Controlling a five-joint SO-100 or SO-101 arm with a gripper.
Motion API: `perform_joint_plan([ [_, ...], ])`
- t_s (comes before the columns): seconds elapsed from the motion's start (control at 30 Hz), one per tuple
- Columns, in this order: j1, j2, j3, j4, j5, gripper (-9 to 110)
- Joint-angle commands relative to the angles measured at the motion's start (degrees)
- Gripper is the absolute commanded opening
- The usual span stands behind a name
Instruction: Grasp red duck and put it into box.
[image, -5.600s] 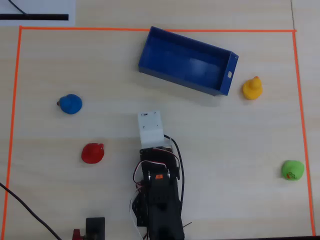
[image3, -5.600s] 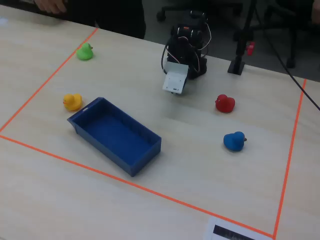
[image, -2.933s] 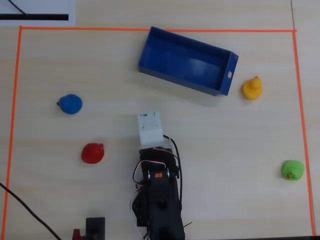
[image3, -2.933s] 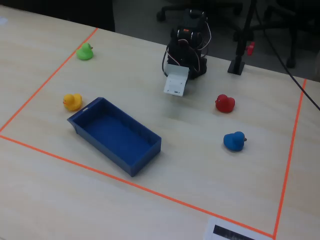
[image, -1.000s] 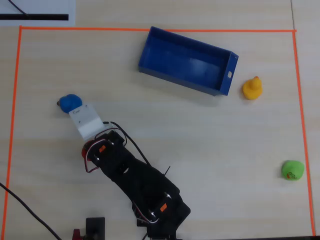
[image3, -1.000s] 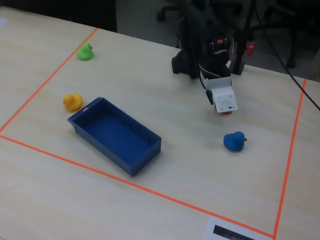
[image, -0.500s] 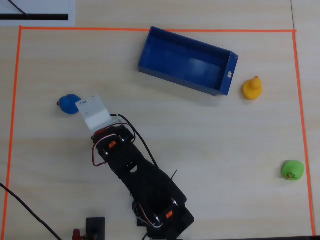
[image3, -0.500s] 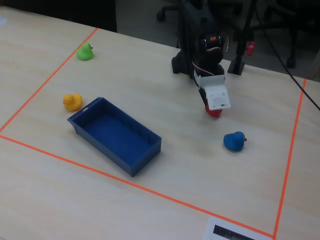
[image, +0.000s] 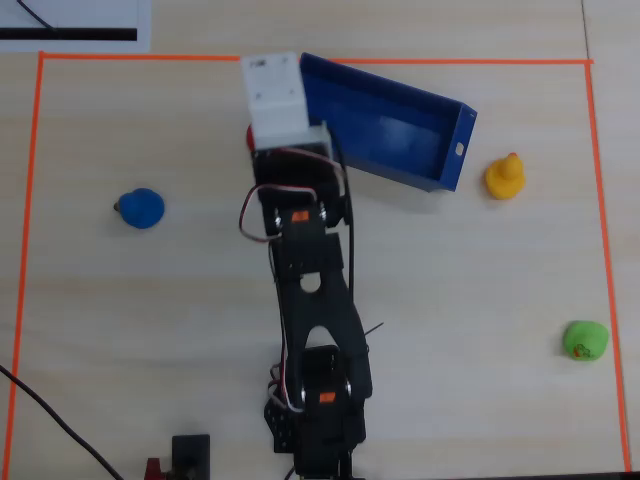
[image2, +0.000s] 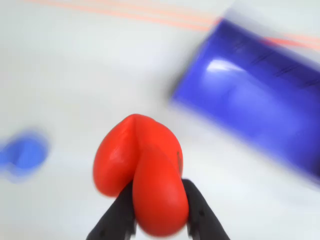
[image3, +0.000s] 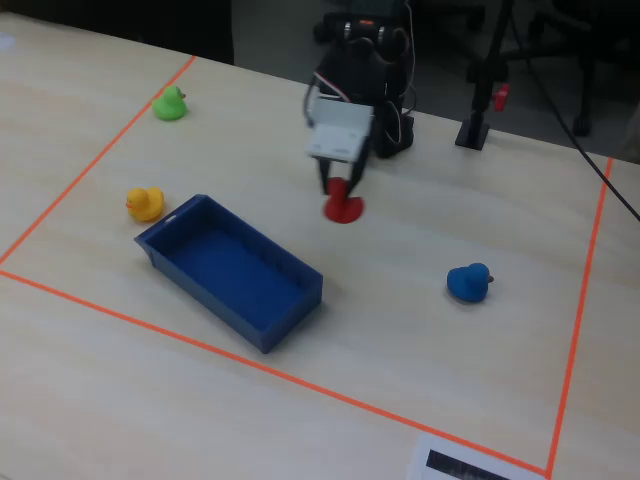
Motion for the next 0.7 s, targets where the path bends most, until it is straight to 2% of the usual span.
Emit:
perform_joint_plan([
  [0.0, 7.21, -17.14, -26.54, -2.99, -0.09, 0],
  [0.27, 13.27, -35.77, -38.58, -7.65, 0.44, 0],
  [0.67, 18.19, -41.66, -29.71, -7.21, -0.7, 0],
])
